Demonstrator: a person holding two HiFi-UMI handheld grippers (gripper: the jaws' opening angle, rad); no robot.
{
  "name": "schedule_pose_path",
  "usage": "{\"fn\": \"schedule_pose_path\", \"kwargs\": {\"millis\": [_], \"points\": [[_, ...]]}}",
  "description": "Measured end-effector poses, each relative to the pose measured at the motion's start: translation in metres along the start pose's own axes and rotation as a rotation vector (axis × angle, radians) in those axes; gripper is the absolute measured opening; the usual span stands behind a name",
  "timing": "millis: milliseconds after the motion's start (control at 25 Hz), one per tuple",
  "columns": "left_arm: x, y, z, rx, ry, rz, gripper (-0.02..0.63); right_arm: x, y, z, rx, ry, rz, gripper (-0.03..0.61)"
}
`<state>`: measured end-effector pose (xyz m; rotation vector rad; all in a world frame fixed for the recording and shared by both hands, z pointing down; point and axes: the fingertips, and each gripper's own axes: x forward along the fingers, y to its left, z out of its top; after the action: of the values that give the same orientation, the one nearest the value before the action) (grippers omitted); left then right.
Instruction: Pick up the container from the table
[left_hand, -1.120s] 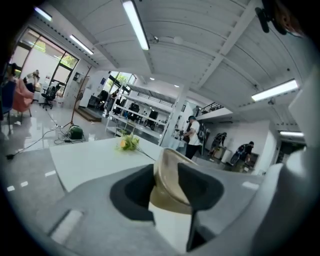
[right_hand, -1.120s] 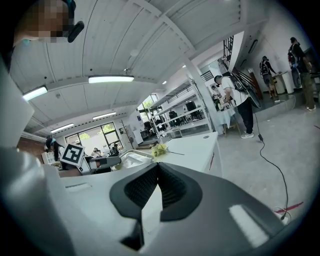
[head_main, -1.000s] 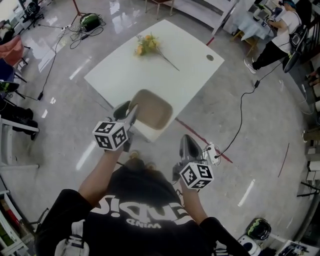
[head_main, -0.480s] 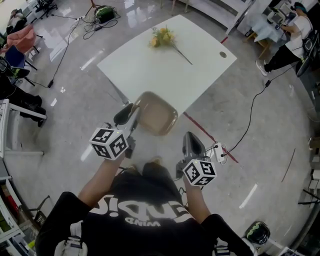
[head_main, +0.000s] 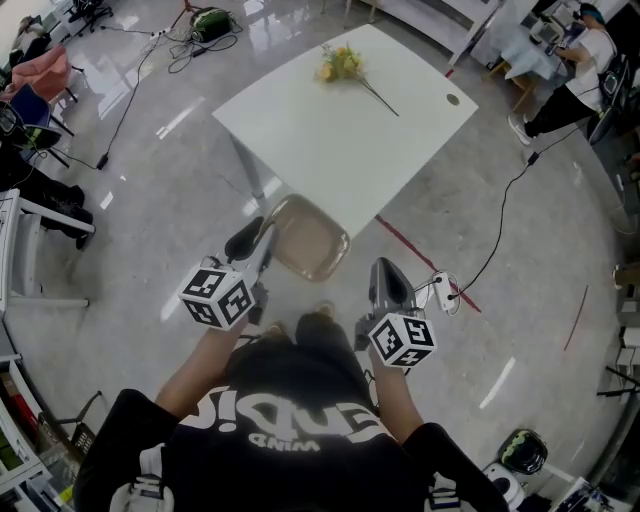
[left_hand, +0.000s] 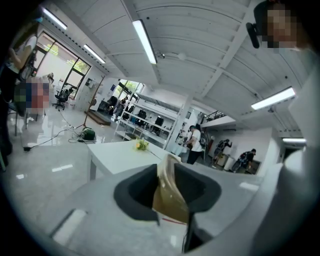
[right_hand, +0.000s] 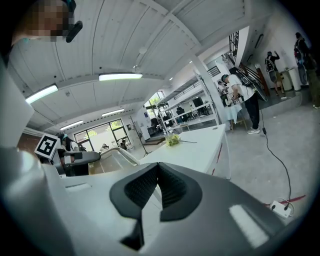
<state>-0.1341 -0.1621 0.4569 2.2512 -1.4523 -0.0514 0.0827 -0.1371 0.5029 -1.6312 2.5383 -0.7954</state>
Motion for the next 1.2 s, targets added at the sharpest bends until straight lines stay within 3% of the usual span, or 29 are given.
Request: {"fn": "schedule_pose_path", "kwargs": {"millis": [520, 760, 1200], "points": [[-0.094, 0.018, -0.021, 0.094, 0.026, -0.045, 0.101, -0.086, 0.087, -0.045, -0.042, -0.043, -0.111, 0.000], [-0.106, 0.006, -0.029, 0.113, 0.027, -0.040, 0.100, -0.110, 0.081, -0.042, -0.051, -0.060, -0.138, 0.000], [-0.112, -0.024, -0.041, 0.155, 0.001, 0.005, 0.091, -0.127, 0.055, -0.033, -0.087, -0.089, -0.107, 0.000]]}}
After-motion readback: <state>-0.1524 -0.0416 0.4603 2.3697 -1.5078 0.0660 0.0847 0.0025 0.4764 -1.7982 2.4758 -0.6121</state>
